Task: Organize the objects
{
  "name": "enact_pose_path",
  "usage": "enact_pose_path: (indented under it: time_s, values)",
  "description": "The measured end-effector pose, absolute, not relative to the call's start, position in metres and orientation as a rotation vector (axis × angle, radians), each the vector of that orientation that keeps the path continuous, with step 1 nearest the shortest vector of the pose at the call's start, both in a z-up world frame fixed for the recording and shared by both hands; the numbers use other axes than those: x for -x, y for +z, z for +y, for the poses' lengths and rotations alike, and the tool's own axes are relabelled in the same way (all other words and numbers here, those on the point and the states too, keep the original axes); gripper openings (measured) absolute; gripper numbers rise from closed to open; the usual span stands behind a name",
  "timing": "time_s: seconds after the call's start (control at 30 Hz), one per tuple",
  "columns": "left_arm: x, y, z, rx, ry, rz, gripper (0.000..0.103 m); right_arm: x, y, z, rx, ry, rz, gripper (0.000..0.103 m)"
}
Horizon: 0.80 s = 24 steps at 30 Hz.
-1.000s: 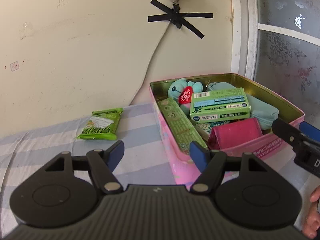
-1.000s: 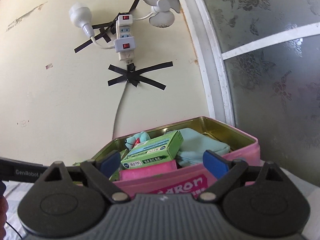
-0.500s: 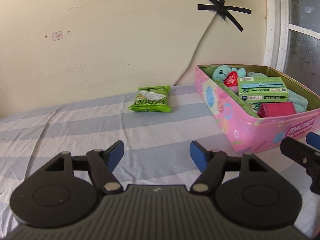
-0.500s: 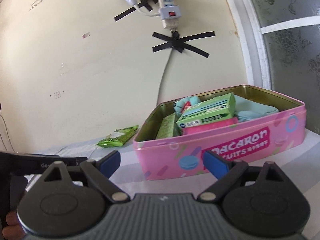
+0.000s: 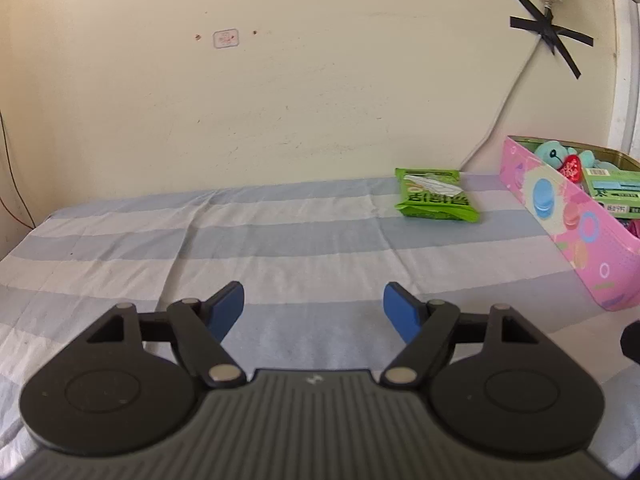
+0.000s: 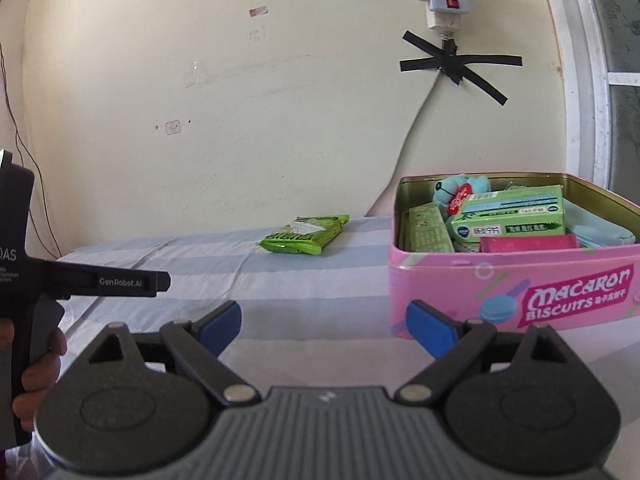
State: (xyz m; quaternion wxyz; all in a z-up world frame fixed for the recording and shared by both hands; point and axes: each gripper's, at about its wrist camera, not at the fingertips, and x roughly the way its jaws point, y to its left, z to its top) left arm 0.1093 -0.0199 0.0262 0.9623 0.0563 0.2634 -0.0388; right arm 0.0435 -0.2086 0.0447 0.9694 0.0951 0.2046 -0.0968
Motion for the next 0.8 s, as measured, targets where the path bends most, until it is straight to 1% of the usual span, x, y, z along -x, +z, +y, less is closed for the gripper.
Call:
enact_pose_path:
  time_s: [0.17, 0.27, 0.3, 0.47, 0.8]
  values:
    - [-0.116, 0.017, -0.003, -0.072, -0.046, 0.551, 0.079, -0.058, 0.037, -0.189, -0.168, -0.168, 0.446, 0.093]
    - [-0.122, 0.008, 0.000, -0.064, -0.048, 0.592, 0.079, -0.064, 0.025, -0.179, -0.154, -0.153, 0.487, 0.093]
    - [-0.125, 0.006, 0.002, -0.048, -0.055, 0.611, 0.079, -0.066, 0.022, -0.175, -0.140, -0.153, 0.505, 0.090]
    - [-0.125, 0.007, 0.010, 0.010, -0.070, 0.630, 0.079, -0.060, 0.023, -0.161, -0.066, -0.146, 0.457, 0.093]
    - [-0.116, 0.009, 0.001, -0.040, -0.070, 0.600, 0.079, -0.051, 0.027, -0.175, -0.140, -0.139, 0.410, 0.095]
